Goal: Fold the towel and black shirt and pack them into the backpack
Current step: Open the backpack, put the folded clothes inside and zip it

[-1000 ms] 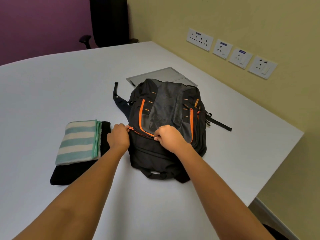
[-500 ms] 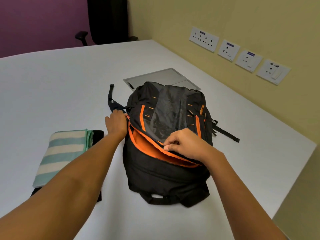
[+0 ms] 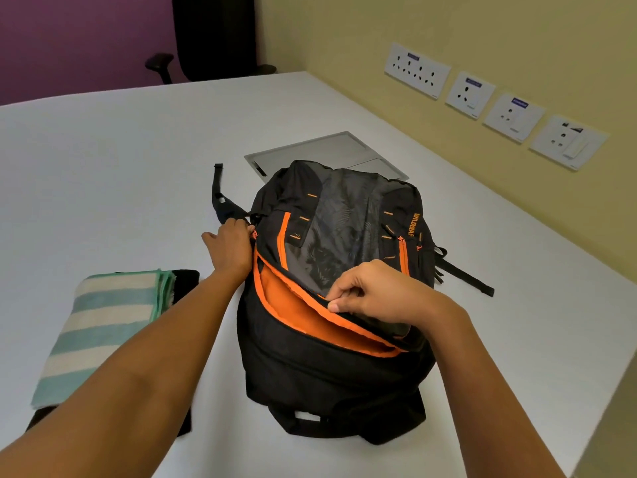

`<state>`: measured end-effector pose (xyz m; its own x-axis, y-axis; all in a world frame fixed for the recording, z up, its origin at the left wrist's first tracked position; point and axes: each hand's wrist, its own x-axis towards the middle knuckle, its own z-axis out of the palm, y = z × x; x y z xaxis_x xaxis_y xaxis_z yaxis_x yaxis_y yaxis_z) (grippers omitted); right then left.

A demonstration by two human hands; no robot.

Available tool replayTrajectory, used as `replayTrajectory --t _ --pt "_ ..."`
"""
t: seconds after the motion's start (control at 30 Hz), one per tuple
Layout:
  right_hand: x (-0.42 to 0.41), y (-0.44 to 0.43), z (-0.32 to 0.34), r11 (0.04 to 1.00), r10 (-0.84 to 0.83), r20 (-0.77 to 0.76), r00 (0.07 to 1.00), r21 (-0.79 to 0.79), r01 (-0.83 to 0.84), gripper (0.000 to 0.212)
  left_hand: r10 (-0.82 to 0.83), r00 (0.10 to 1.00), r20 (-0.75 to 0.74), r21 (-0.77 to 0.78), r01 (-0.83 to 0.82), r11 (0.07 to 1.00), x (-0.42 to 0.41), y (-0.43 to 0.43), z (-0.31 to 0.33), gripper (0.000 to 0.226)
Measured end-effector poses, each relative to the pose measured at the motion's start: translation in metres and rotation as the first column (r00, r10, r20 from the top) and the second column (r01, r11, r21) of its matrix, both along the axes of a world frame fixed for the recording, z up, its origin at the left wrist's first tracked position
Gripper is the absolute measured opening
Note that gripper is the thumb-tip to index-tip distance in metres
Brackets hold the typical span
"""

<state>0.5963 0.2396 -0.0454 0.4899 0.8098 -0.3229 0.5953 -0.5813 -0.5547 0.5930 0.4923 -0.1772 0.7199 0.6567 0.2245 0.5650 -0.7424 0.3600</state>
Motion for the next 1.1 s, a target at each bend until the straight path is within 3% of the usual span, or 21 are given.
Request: replayTrajectory --t 0.2,0.37,0.47,0.67,0.9,1.0,1.1 --pt "-0.011 0.001 -0.028 0.995 -0.062 -0.047 0.997 -0.075 0.059 0.016 -0.054 0.998 0.038 -0.173 0.06 0.983 -0.017 -0.008 -0.001 0.029" --pt "-0.033 -0.001 -0.061 0.988 -0.125 -0.033 0.992 -0.097 0.121 0.02 -0.174 0.979 0.106 -0.357 0.201 0.912 -0.054 -0.04 0.004 0.043" --pt "-0.05 -0.001 -0.078 0.982 -0.118 0.03 0.993 -0.148 0.122 0.022 -0.254 0.966 0.037 -0.365 0.25 0.897 -0.076 -0.057 0.002 0.048" --pt "-0.088 -0.007 -0.098 0.974 -0.141 0.175 0.974 -0.153 0.169 0.047 -0.371 0.919 -0.138 -0.439 0.278 0.854 -0.123 -0.079 -0.004 0.052" --pt "-0.13 0.002 -0.101 0.929 -0.25 0.245 0.937 -0.212 0.303 0.062 -0.533 0.789 -0.305 -0.341 0.432 0.835 -0.176 -0.091 0.009 0.052" --pt "-0.146 0.021 -0.094 0.909 -0.337 0.237 0.911 -0.169 0.38 0.06 -0.515 0.805 -0.296 -0.213 0.469 0.857 -0.196 -0.083 0.02 0.049" --pt "-0.166 0.051 -0.082 0.908 -0.415 0.187 0.891 0.028 0.417 0.059 -0.421 0.869 -0.259 -0.055 0.422 0.905 -0.213 -0.066 0.034 0.047"
